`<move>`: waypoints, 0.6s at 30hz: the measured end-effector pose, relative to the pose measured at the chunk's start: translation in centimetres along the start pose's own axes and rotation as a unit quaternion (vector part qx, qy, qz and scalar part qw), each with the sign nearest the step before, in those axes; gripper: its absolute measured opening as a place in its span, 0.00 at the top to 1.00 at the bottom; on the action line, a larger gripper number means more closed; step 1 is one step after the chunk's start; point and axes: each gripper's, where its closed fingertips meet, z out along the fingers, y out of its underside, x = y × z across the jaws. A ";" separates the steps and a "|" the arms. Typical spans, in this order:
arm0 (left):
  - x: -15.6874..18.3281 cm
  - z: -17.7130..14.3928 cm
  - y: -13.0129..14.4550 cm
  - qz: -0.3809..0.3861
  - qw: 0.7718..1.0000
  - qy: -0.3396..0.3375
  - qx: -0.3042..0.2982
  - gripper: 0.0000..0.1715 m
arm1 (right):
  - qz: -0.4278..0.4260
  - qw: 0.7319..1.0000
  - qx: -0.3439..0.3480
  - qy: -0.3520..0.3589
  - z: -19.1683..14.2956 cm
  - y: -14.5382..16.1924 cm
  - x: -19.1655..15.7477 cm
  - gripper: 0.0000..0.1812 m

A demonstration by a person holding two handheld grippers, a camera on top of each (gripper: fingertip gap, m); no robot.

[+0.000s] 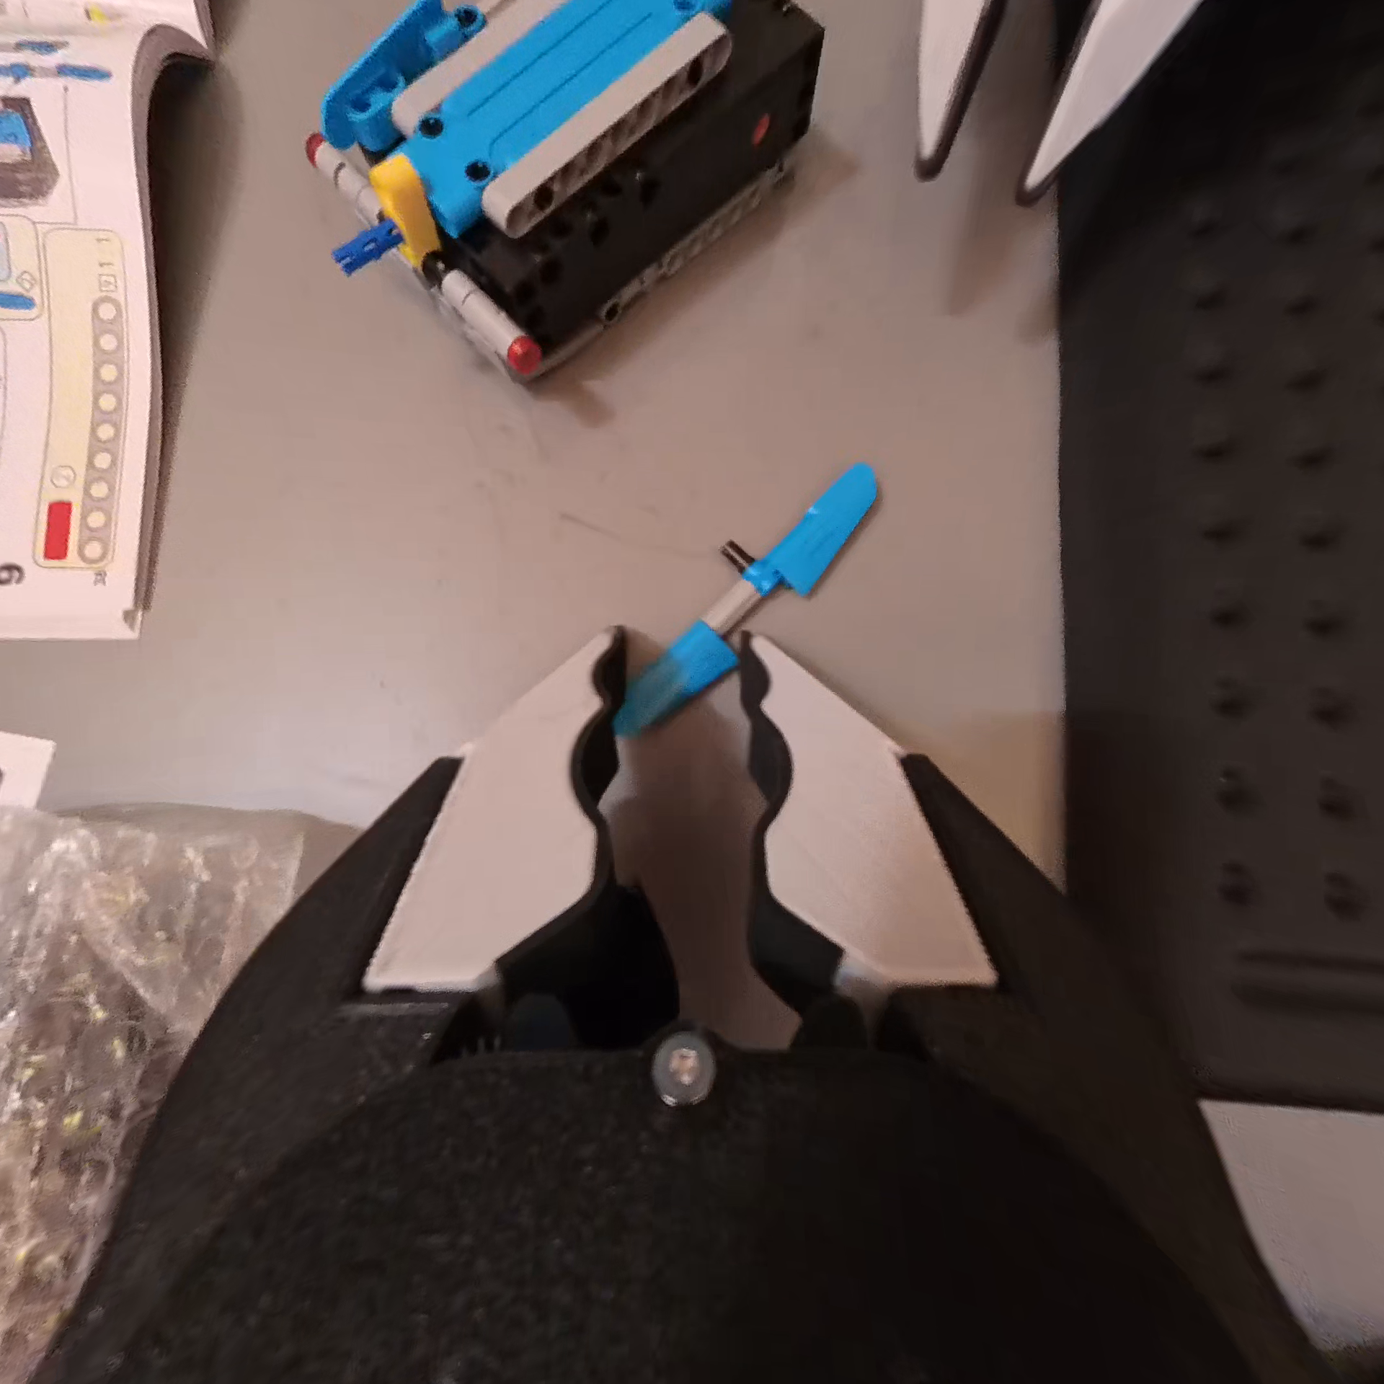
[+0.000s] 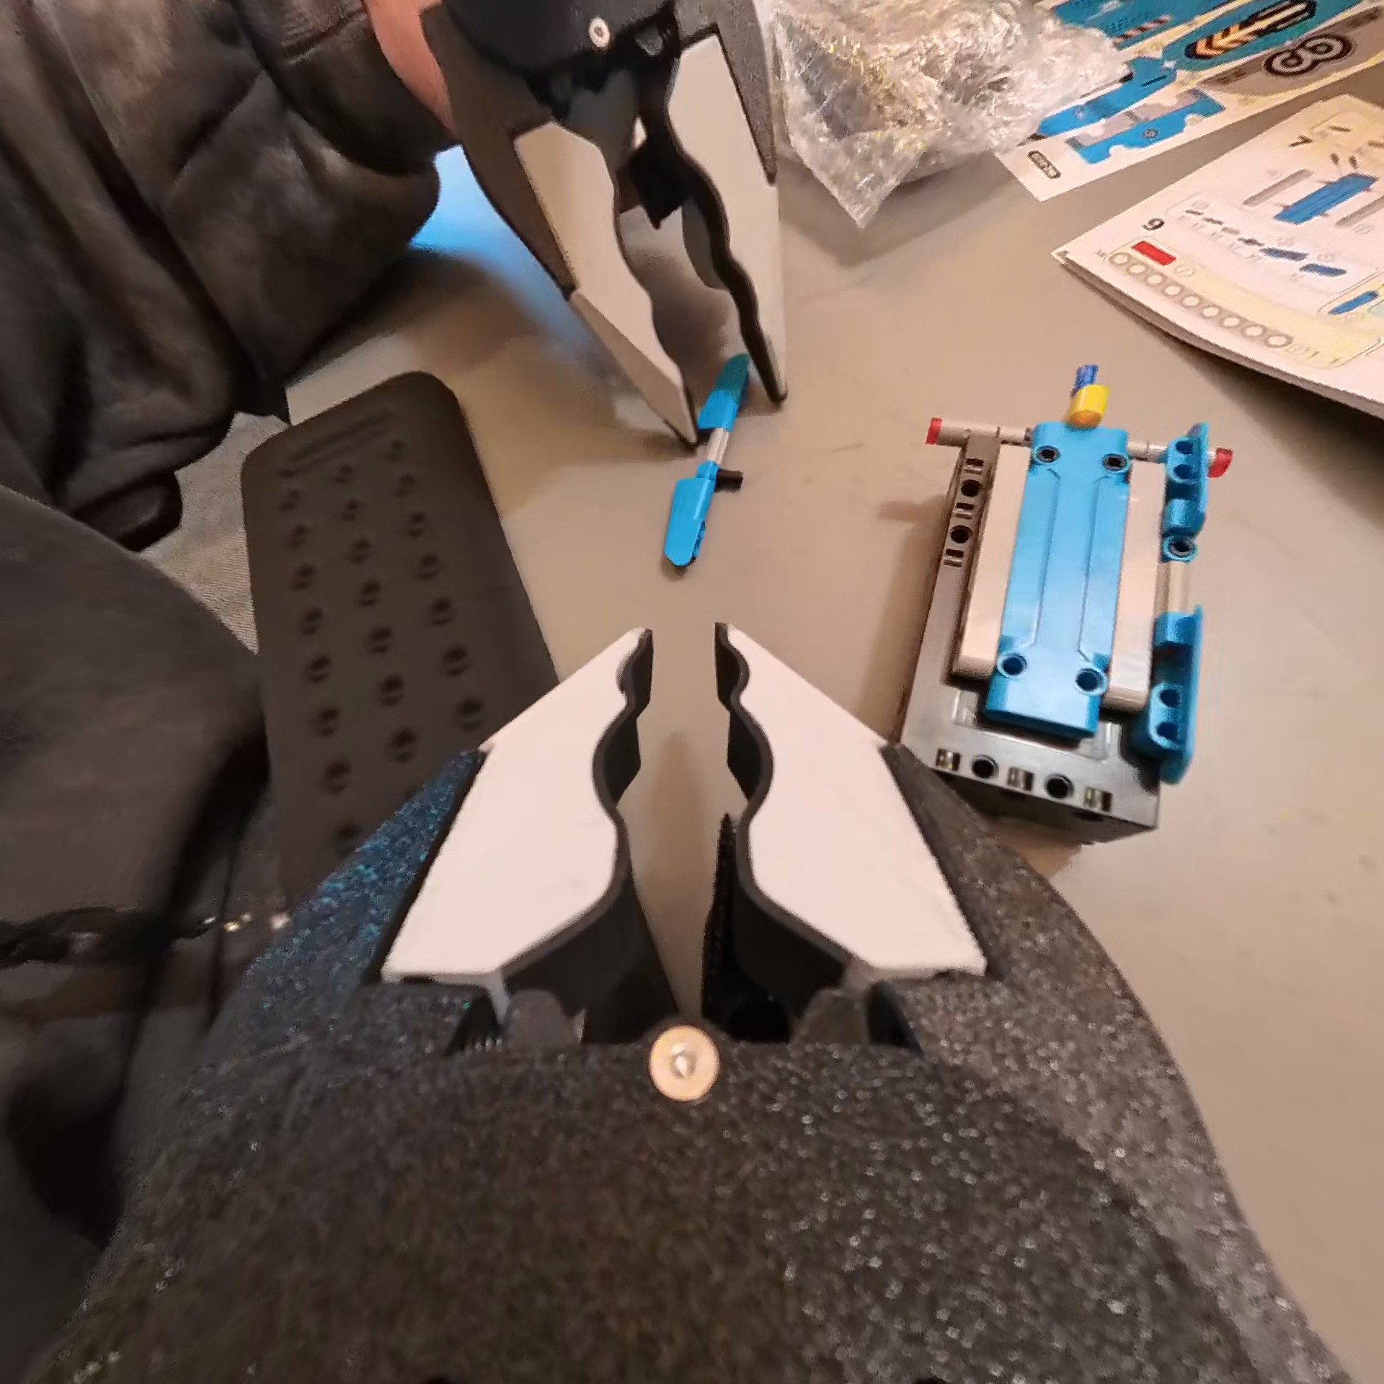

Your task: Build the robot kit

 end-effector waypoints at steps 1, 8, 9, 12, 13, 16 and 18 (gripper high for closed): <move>0.2 0.2 -0.1 0.005 1.000 0.001 -0.004 0.88 | -0.008 1.000 -0.009 0.012 0.4 0.2 0.1 0.89; 3.0 0.3 -2.3 -0.140 0.986 0.088 -0.034 0.95 | -0.154 0.984 -0.041 0.073 2.8 -0.1 -0.6 0.82; 3.3 0.2 -2.9 -0.161 0.981 0.098 -0.036 0.95 | -0.164 0.983 -0.041 0.073 2.9 -0.2 -0.6 0.82; 5.0 -0.2 -4.4 -0.208 0.966 0.143 -0.055 0.95 | -0.206 0.974 -0.012 0.095 2.3 -1.1 -1.2 0.84; 5.2 -0.2 -4.9 -0.208 0.966 0.143 -0.055 0.95 | -0.218 0.970 -0.003 0.105 1.9 -1.4 -1.4 0.86; 6.2 -0.5 -5.8 -0.195 0.967 0.149 -0.070 0.95 | -0.247 0.962 -0.015 0.116 1.7 -0.7 -1.6 0.87; 6.5 -0.6 -6.2 -0.188 0.967 0.149 -0.081 0.95 | -0.257 0.959 -0.026 0.116 1.8 -0.2 -1.8 0.88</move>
